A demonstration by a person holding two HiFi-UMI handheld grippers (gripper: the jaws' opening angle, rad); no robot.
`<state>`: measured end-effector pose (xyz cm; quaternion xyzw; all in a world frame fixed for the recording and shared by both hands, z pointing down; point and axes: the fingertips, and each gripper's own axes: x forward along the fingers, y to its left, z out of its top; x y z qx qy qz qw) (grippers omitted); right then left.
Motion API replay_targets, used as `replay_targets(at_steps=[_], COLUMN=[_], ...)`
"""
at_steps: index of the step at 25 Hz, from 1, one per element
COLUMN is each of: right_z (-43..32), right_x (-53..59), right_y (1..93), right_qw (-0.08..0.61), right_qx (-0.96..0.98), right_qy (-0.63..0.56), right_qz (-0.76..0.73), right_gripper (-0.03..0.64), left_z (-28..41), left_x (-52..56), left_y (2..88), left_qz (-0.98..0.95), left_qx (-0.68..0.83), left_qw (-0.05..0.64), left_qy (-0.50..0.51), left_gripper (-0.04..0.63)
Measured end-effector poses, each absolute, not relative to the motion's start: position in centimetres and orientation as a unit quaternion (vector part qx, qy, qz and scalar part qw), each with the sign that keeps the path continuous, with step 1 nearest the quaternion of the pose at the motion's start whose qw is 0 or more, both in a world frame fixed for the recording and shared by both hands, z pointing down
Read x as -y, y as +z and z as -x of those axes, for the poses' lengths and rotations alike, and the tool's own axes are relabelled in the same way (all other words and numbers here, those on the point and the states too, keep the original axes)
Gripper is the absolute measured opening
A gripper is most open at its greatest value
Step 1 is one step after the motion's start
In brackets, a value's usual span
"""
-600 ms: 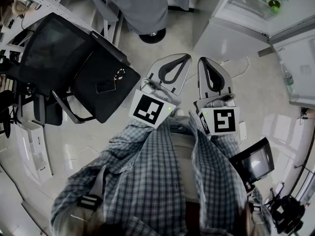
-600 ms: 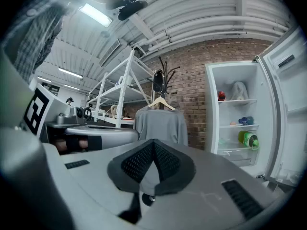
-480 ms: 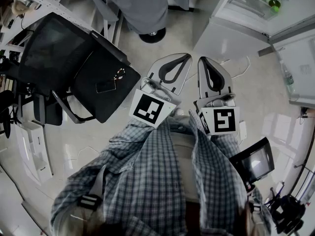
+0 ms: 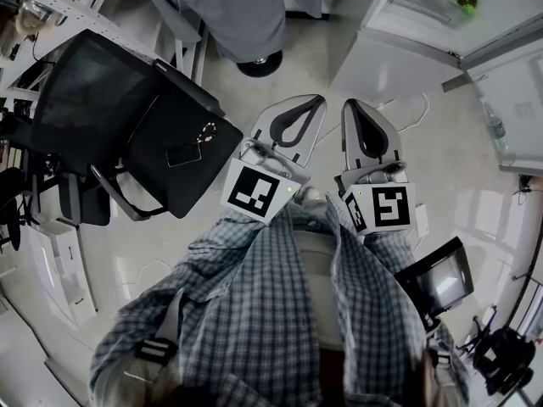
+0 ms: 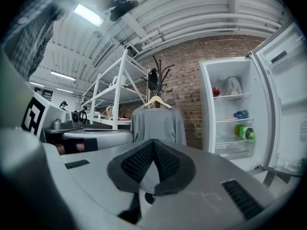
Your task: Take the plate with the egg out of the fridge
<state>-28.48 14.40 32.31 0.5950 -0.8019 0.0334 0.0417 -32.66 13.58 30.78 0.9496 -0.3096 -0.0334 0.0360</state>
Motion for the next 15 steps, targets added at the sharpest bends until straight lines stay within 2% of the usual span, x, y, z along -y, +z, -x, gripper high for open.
replay_targets(at_steps=[15], right_z=[28.3], right_x=[-16.7], right_y=[32.6], right_qw=[0.046], right_qx=[0.759], right_qy=[0.042], right_qz=[-0.648], right_gripper=[0.005], left_z=[35.3], left_x=[-14.4], left_y=[31.4], left_qz=[-0.955], left_qx=[0.292], left_qw=[0.041], left_qy=[-0.035], left_gripper=[0.006])
